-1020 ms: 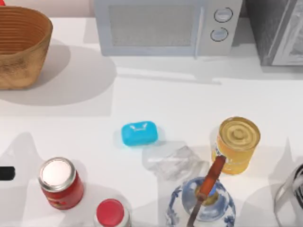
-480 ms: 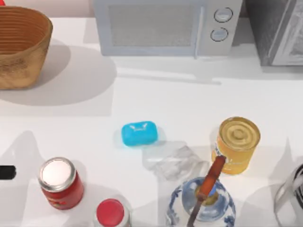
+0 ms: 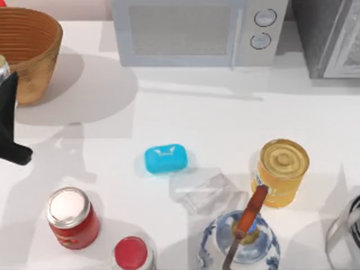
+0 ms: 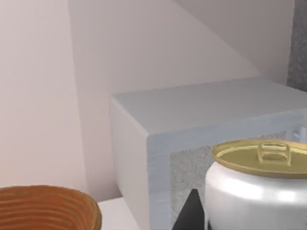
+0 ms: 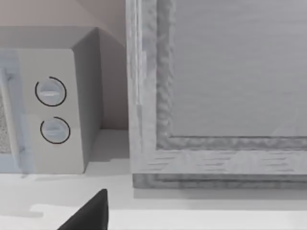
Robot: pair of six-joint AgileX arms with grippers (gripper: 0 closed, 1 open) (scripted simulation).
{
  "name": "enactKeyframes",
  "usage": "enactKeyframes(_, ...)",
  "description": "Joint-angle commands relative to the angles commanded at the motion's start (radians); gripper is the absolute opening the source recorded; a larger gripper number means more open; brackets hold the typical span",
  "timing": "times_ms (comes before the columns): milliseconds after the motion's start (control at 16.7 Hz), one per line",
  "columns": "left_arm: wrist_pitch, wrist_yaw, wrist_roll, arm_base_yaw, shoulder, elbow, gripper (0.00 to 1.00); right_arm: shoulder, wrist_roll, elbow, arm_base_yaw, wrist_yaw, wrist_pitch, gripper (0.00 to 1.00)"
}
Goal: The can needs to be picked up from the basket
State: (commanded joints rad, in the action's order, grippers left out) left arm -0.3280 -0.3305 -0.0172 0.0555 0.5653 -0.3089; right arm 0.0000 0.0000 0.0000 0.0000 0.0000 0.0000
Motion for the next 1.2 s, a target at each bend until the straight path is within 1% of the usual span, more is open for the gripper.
enactKeyframes(540,-0.499,-0.552,0.004,0.100,1.057,-0.473,0.00,0.000,0.000,0.000,0.000,0.000,0.000,1.00)
enactKeyframes(780,-0.705,-0.774,0.000,0.139,1.496,-0.671,0.00,0.000,0.000,0.000,0.000,0.000,0.000,1.00)
enactKeyframes(900,-0.794,-0.865,-0.005,0.156,1.675,-0.754,0.00,0.000,0.000,0.000,0.000,0.000,0.000,1.00)
enactKeyframes(1020,-0.869,-0.939,-0.011,0.170,1.817,-0.822,0.00,0.000,0.000,0.000,0.000,0.000,0.000,1.00)
enactKeyframes(1200,-0.947,-1.016,-0.021,0.188,1.952,-0.890,0.00,0.000,0.000,0.000,0.000,0.000,0.000,1.00)
